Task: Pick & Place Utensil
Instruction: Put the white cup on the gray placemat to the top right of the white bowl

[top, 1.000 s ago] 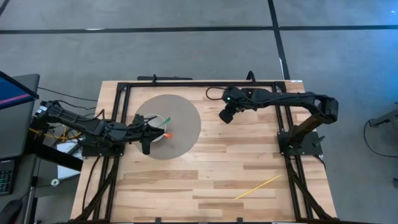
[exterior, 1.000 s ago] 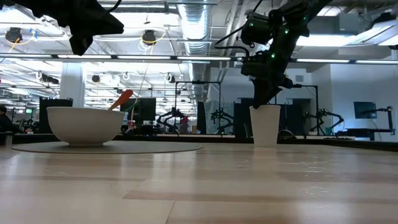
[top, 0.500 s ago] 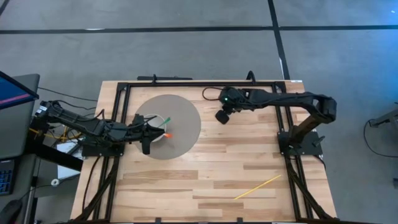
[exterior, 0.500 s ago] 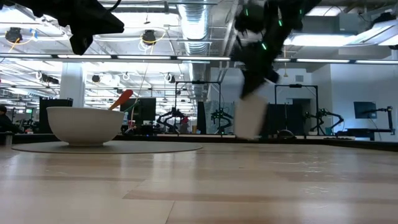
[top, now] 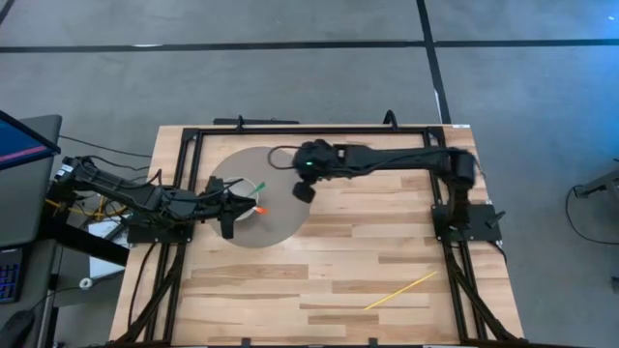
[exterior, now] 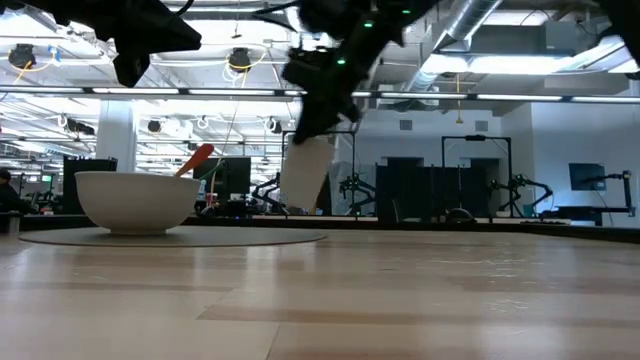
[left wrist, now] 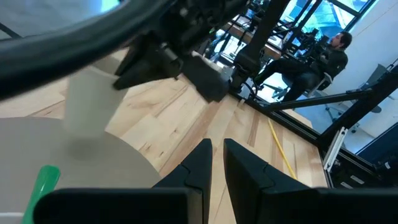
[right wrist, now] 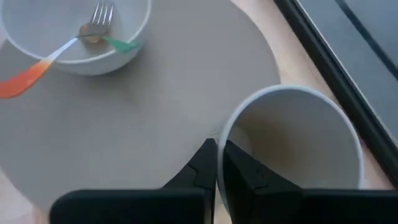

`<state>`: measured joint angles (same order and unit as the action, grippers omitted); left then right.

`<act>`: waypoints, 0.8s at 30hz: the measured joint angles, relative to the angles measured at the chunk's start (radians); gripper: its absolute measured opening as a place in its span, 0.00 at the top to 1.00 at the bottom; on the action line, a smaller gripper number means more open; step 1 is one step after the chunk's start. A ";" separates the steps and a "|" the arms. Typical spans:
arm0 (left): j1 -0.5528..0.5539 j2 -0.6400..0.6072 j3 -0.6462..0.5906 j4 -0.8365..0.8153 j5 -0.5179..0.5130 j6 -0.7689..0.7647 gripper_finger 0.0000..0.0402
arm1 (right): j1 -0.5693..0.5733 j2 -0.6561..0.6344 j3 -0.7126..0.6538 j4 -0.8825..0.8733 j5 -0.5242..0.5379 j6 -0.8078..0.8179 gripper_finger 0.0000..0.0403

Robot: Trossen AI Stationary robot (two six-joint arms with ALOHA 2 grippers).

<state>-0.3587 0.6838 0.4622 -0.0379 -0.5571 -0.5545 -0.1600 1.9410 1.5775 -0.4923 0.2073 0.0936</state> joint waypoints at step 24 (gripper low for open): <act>0.000 0.000 0.000 0.002 0.008 0.000 0.90 | 0.004 0.356 0.451 -0.190 0.010 -0.103 0.82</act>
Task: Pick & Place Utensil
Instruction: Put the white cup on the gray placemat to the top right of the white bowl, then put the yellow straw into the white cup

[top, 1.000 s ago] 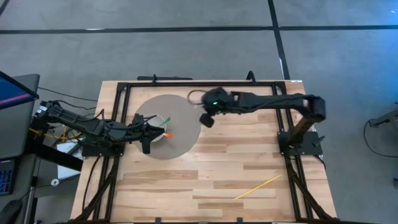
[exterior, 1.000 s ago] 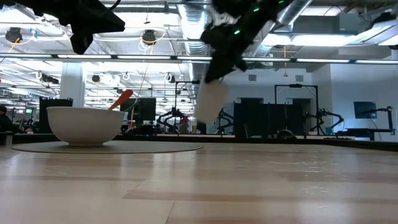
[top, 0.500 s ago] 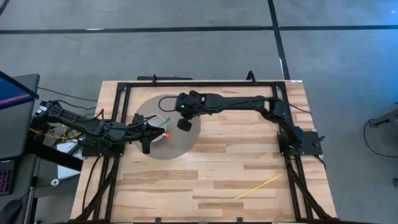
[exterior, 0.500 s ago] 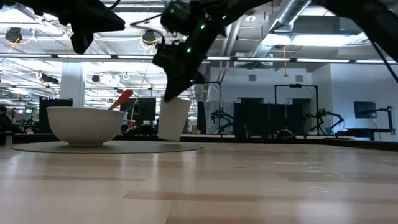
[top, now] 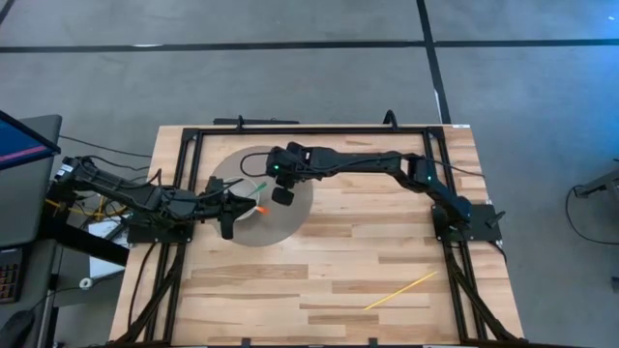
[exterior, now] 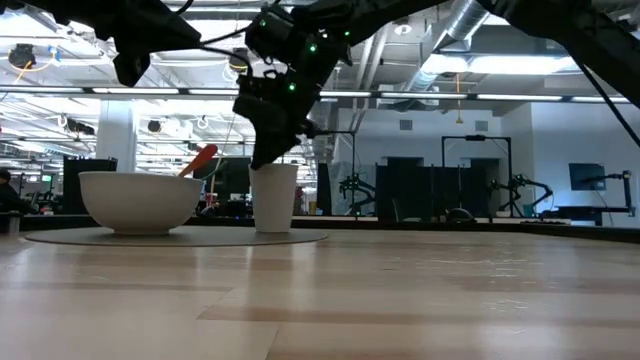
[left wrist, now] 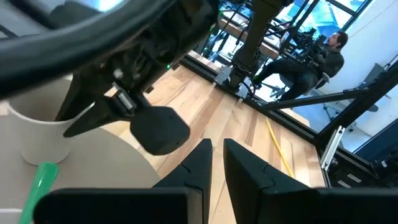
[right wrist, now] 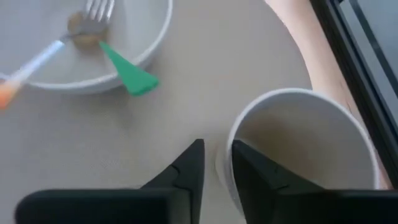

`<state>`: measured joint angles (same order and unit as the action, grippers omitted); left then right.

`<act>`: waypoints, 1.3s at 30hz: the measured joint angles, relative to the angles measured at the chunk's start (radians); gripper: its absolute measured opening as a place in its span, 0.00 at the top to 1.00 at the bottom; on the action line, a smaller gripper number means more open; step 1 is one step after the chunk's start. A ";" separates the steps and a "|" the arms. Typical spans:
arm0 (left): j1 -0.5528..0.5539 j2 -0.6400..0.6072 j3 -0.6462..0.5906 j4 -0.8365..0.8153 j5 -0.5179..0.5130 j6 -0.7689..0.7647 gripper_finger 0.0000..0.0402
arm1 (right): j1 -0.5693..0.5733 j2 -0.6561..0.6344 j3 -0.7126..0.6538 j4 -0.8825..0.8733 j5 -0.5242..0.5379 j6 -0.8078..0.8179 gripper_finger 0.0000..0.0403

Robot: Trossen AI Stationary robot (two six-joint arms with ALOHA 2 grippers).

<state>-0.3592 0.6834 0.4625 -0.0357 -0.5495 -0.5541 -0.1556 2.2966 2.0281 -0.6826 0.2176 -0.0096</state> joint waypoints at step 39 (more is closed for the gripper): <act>0.000 0.000 0.000 -0.001 0.033 0.008 0.90 | 0.448 -0.616 -0.290 -0.828 -0.076 0.560 0.75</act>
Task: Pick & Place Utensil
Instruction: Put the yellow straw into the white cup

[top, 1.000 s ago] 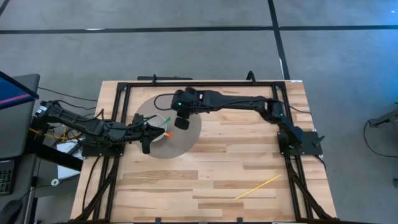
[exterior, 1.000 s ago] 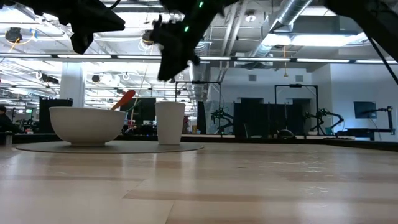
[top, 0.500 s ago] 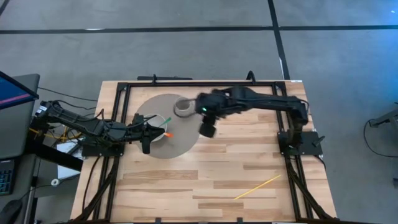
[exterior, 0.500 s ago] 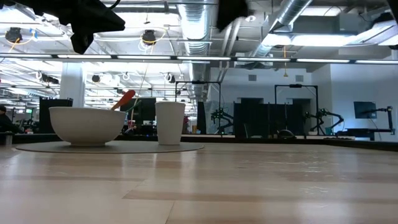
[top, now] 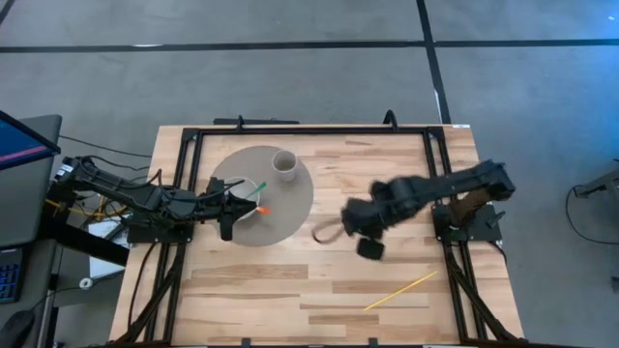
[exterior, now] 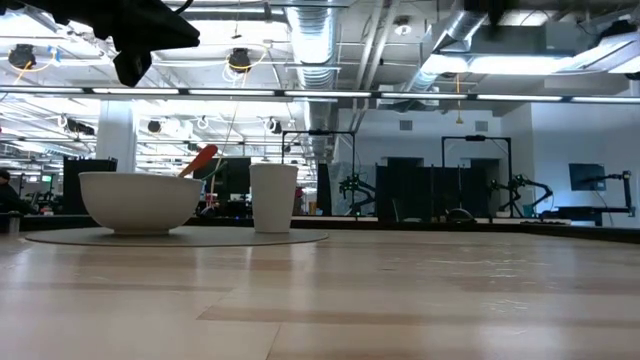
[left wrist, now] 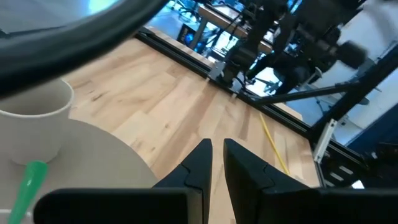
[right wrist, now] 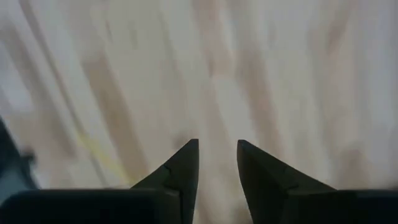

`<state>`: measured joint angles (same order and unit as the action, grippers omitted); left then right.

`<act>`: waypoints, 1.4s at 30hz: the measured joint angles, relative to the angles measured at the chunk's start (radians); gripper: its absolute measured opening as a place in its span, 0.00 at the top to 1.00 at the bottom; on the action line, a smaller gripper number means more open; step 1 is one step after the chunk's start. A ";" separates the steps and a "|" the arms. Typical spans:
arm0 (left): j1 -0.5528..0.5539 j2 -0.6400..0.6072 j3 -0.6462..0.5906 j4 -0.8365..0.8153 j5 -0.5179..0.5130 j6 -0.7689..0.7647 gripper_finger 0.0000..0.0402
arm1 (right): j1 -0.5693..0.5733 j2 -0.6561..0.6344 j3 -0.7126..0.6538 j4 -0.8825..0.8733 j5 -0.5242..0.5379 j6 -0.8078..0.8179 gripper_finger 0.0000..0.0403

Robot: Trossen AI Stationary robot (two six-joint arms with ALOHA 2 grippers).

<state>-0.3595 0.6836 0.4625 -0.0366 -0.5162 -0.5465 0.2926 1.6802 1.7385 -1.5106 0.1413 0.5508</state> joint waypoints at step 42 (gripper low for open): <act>0.000 0.047 0.000 0.001 0.055 0.012 0.90 | 0.402 0.237 -0.603 1.026 -0.241 -0.285 0.75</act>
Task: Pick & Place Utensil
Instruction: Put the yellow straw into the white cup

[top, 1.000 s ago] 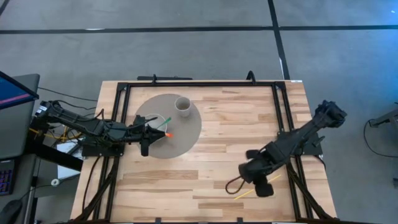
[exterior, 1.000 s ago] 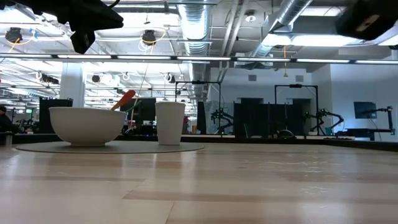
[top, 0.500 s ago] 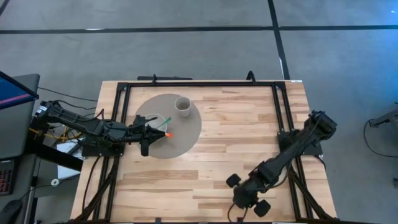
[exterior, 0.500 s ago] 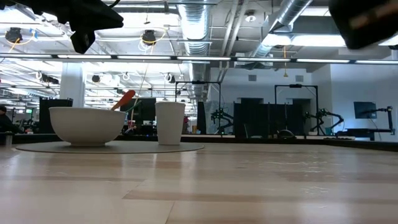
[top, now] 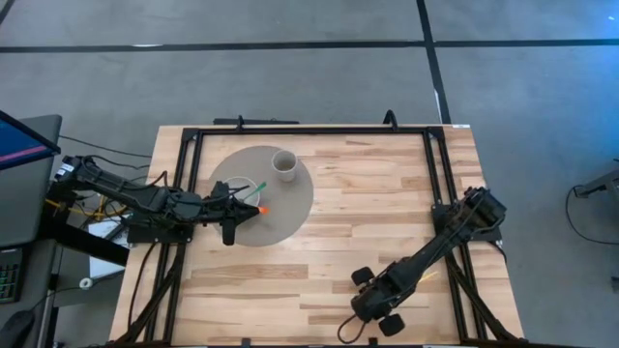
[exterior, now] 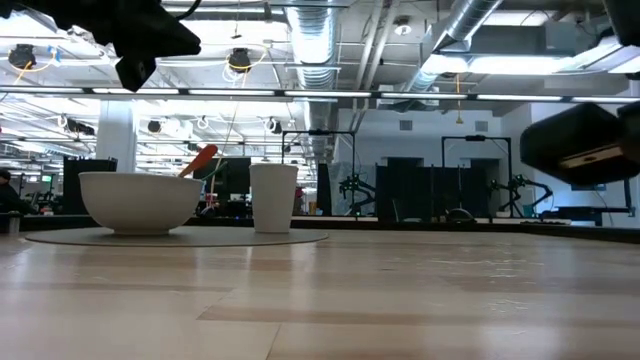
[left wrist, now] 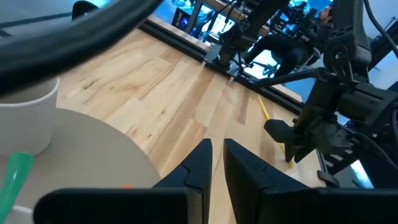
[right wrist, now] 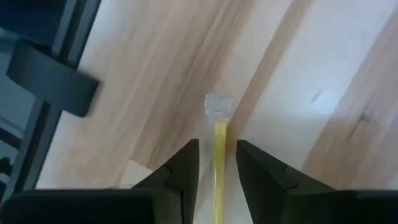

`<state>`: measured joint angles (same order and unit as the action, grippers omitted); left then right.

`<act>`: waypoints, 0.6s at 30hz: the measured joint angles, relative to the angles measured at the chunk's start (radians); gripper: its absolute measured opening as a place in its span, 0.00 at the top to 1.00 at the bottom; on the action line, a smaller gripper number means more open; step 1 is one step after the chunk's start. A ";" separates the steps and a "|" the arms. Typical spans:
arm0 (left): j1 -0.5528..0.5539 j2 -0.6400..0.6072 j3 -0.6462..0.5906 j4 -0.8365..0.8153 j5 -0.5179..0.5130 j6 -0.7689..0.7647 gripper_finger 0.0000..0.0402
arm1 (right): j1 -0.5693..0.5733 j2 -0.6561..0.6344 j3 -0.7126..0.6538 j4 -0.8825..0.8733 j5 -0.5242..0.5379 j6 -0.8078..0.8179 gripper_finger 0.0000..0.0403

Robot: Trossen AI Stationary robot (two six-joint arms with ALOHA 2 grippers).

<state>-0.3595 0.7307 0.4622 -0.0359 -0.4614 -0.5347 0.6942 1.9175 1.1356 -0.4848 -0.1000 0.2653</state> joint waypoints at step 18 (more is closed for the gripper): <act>0.000 0.000 0.000 0.000 0.000 0.029 0.90 | 0.006 0.024 0.005 -0.006 0.099 -0.019 0.96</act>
<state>-0.3595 0.7307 0.4622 -0.0357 -0.4618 -0.5053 0.7001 1.9417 1.1402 -0.4904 -0.0011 0.2460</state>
